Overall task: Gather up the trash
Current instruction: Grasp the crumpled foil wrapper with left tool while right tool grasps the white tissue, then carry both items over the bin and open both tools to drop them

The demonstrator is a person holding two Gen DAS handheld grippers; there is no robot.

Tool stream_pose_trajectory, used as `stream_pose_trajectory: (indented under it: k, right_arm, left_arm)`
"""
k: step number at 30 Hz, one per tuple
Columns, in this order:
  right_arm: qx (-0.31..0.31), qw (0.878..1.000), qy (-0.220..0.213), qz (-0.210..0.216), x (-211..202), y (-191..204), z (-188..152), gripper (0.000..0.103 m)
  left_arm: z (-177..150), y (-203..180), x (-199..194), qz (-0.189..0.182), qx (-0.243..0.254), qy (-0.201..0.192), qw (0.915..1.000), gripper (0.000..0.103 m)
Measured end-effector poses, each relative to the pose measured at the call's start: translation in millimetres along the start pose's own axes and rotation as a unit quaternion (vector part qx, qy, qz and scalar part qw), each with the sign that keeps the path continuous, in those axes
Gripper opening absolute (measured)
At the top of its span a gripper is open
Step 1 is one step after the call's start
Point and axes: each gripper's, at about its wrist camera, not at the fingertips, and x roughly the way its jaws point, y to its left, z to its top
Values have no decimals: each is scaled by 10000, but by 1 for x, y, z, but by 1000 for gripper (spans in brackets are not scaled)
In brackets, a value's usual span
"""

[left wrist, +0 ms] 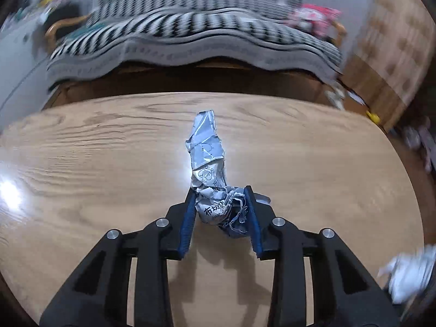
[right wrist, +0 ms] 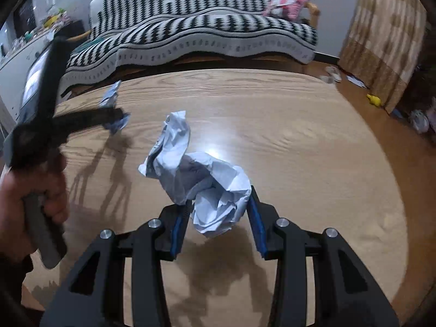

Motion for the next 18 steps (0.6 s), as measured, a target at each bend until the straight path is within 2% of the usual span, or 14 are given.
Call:
stream_pose_trajectory:
  k: [4, 8, 12, 14, 18]
  right_arm:
    - [425, 9988, -101, -221, -46, -55, -35, 41]
    - [931, 9939, -139, -571, -87, -121, -79, 41]
    - [1464, 9834, -137, -1066, -124, -196, -135, 41]
    - [1716, 9776, -117, -1212, -137, -226, -162, 41]
    - [2368, 9598, 70, -1506, -155, -285, -229, 42]
  left_arm:
    - [-40, -56, -49, -411, 675, -147, 9968, 34]
    - [-90, -119, -97, -921, 1229, -159, 9880, 34]
    - [-128, -173, -127, -1321, 1561, -187, 9787, 34]
    - [-150, -204, -139, -1626, 1683, -65, 9722, 34]
    - [-192, -255, -151, -2109, 1954, 102, 9577, 34]
